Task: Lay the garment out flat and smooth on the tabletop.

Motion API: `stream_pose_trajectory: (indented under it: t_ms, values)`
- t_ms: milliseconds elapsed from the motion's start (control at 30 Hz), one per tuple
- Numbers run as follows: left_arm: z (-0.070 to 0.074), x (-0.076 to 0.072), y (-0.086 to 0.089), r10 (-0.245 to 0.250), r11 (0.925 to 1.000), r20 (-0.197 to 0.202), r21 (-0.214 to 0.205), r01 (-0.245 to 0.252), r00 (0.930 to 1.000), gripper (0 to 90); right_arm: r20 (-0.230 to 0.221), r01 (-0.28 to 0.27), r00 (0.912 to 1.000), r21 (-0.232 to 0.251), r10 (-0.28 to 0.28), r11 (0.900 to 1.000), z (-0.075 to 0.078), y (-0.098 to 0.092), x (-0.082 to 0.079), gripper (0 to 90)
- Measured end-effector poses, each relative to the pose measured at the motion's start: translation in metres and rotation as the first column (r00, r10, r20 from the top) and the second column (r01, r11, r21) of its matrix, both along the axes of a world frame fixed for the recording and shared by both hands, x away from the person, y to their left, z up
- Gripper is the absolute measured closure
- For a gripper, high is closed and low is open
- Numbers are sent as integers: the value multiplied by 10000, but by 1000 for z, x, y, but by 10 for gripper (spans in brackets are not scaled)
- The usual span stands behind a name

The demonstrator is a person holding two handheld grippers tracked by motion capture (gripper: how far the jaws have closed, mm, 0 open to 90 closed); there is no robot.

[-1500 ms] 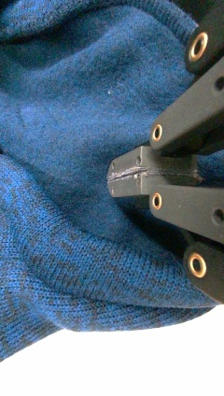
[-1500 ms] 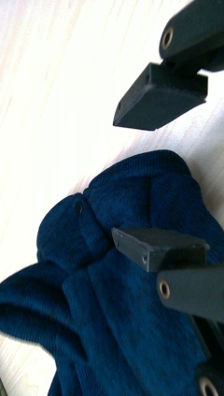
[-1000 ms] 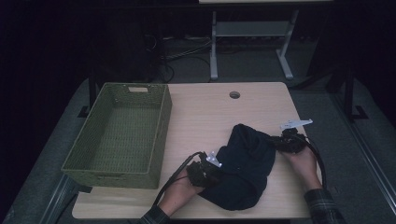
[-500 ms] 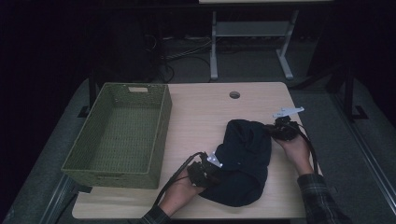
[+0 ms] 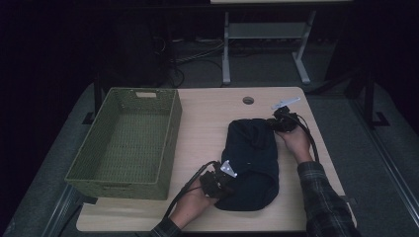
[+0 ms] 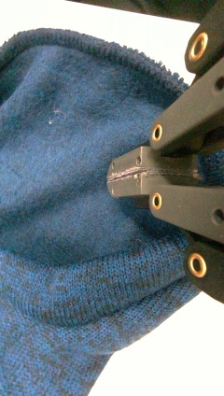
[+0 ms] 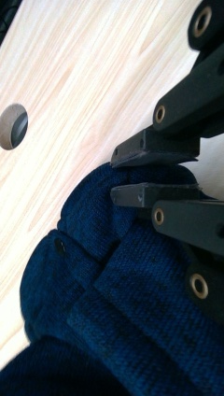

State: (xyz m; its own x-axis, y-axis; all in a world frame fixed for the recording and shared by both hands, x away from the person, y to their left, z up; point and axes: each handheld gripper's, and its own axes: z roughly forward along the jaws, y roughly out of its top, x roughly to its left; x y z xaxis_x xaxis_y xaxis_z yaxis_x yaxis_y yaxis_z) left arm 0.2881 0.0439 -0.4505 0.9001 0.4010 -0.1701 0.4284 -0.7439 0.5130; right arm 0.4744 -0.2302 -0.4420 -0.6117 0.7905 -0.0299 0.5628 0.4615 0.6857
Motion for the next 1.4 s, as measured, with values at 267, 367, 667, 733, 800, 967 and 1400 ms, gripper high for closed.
stream_pose_trajectory:
  t_ms: [267,367,667,733,800,967,1400]
  values:
    - [0,0,-2,-45,9998,-21,-209,45,10000,804,-113,5,9999,217,-3,9998,-11,9,5,635]
    - [9,-1,1,-10,9990,104,-441,15,9999,718,107,-79,9999,599,73,9982,-2,2,-5,552]
    - [48,23,26,1142,9785,722,-1806,-997,9908,850,-31,-865,9962,1059,873,9906,11,-20,-65,817]
    - [50,34,27,1532,9746,1012,-1798,-1334,9830,898,36,-1140,9935,895,1142,9894,9,-20,-78,879]
    - [49,46,25,1765,9725,1076,-1723,-1564,9784,900,14,-1280,9917,879,1284,9879,7,-19,-88,897]
    - [28,75,13,2372,9653,1085,-1383,-2217,9654,900,-120,-1645,9860,903,1662,9822,-1,-13,-107,898]
    - [-2,83,13,2257,9741,745,-7,-2262,9714,900,-616,-1898,9800,-81,1890,9818,-22,-7,-127,900]
